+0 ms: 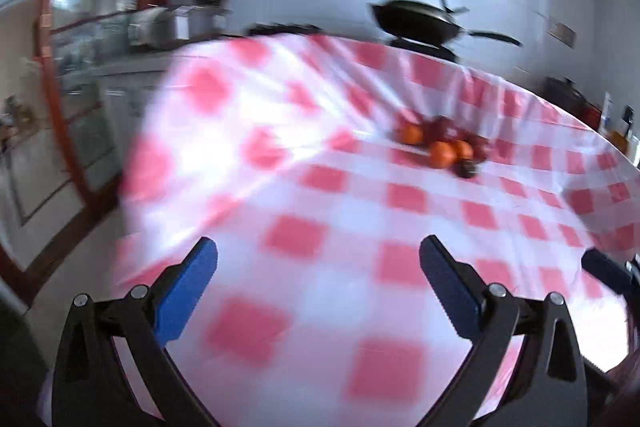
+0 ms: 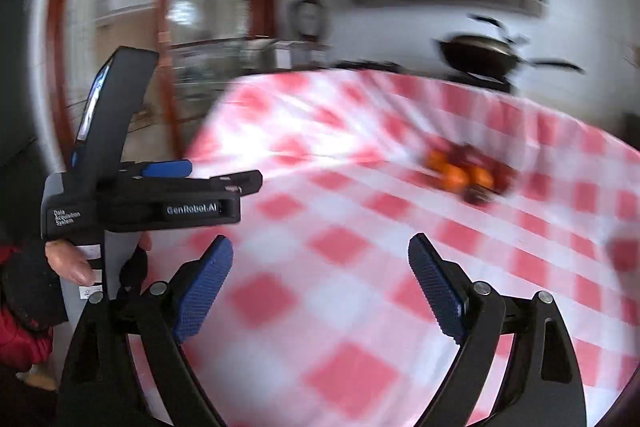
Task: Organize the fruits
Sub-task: 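Move both open tools back over the fruits on the table, then grasp the last dark purple round fruit with the right tool while the left tool grasps an orange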
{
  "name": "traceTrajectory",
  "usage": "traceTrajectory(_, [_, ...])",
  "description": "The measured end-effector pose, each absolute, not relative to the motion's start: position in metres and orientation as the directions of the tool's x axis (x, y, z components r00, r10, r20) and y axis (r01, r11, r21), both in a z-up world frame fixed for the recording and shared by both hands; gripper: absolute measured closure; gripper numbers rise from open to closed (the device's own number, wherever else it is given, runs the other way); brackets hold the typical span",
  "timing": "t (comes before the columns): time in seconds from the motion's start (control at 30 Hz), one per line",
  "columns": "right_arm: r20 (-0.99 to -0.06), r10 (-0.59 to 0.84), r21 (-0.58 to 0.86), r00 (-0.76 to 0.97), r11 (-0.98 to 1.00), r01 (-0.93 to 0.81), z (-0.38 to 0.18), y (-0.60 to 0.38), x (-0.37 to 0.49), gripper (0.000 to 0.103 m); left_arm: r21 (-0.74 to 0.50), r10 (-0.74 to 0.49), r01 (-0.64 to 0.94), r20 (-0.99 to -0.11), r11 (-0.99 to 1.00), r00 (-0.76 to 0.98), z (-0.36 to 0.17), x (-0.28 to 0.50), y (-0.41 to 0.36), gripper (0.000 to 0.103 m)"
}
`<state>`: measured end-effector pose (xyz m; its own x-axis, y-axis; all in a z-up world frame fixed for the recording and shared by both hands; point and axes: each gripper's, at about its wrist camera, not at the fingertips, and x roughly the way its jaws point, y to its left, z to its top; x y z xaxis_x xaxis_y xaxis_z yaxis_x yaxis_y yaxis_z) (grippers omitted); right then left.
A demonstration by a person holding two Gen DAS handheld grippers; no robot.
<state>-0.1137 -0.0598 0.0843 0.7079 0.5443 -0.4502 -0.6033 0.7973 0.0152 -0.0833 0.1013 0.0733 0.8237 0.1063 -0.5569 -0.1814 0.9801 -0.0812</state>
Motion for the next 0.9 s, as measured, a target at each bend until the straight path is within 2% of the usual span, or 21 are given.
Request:
traceTrajectory(0.1, [-0.494, 0.472, 0.048, 0.730, 0.854, -0.519, 0.075, -0.091, -0.075, 0.016, -0.090, 0.081, -0.161, -0.575, 0.983, 0.814, 0.066, -0.025, 0.064, 0.002])
traceTrajectory(0.2, [-0.532, 0.404, 0.067, 0.745, 0.896, -0.438, 0.072, -0.121, -0.041, 0.016, -0.125, 0.104, -0.206, -0.553, 0.971, 0.827, 0.063, 0.018, 0.042, 0.002])
traceTrajectory(0.43, [-0.512, 0.389, 0.256, 0.766, 0.920, -0.296, 0.057, -0.194, -0.010, 0.016, -0.273, 0.002, -0.187, -0.560, 0.944, 0.828, 0.055, 0.097, 0.020, 0.002])
traceTrajectory(0.67, [-0.542, 0.342, 0.285, 0.768, 0.934, -0.215, 0.041, -0.208, -0.001, 0.016, -0.354, -0.122, -0.114, -0.579, 0.928, 0.806, 0.033, 0.114, 0.030, 0.002])
traceTrajectory(0.9, [-0.577, 0.343, 0.304, 0.741, 0.932, -0.195, 0.033, -0.202, 0.012, 0.016, -0.384, -0.106, -0.166, -0.596, 0.908, 0.796, 0.023, 0.114, 0.058, 0.002])
